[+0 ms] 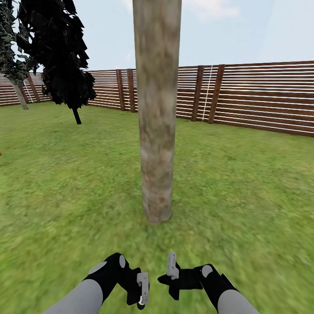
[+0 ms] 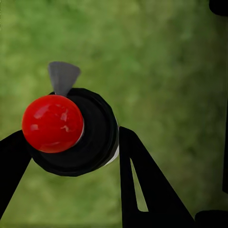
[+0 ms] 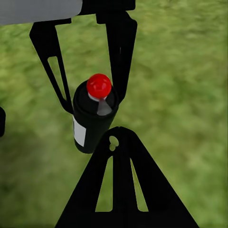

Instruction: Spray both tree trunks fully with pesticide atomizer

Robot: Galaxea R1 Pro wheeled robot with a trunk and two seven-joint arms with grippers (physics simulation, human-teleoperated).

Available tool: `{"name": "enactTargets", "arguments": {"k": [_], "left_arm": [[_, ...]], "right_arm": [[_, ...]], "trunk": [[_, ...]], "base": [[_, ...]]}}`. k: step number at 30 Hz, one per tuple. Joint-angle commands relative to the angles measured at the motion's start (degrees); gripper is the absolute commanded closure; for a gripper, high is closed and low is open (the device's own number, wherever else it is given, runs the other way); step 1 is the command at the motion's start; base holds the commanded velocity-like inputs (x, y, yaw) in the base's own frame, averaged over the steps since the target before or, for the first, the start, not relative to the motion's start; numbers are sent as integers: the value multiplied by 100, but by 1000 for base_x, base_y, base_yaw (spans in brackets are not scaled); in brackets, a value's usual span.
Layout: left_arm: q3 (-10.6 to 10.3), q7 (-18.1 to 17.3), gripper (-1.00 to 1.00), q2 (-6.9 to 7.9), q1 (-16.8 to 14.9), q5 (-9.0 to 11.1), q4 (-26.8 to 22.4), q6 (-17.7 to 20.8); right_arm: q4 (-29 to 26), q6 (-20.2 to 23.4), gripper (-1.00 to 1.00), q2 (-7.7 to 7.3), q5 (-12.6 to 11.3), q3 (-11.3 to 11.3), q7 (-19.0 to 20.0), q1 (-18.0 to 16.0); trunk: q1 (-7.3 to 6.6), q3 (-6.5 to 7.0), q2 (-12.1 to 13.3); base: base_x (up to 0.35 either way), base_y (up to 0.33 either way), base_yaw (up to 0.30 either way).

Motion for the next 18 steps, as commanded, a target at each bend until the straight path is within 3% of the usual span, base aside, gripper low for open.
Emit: {"name": "enactTargets", "arguments": {"k": [1, 6, 7, 8, 10, 18], "left_arm": [[1, 2, 100, 0, 0, 5, 0, 1], [8, 14, 100, 0, 8, 66, 0, -3], [7, 15, 100, 0, 8, 149, 0, -4], [3, 15, 100, 0, 8, 389, 0, -14], [1, 16, 100, 0, 12, 561, 0, -21], [1, 16, 100, 0, 9, 631, 0, -24]], "right_arm": [[0, 0, 100, 0, 0, 0, 0, -9], [0, 0, 100, 0, 0, 0, 0, -102], [0, 0, 100, 0, 0, 0, 0, -105], [0, 0, 100, 0, 0, 0, 0, -109], [4, 0, 100, 0, -1, 0, 0, -111], [9, 0, 100, 0, -2, 0, 0, -111]], "trunk": [[0, 0, 0], [0, 0, 0], [0, 0, 0], [0, 0, 0], [0, 0, 0], [0, 0, 0]], "base": [[0, 0, 0], [0, 0, 0], [0, 0, 0], [0, 0, 0], [0, 0, 0], [0, 0, 0]]}}
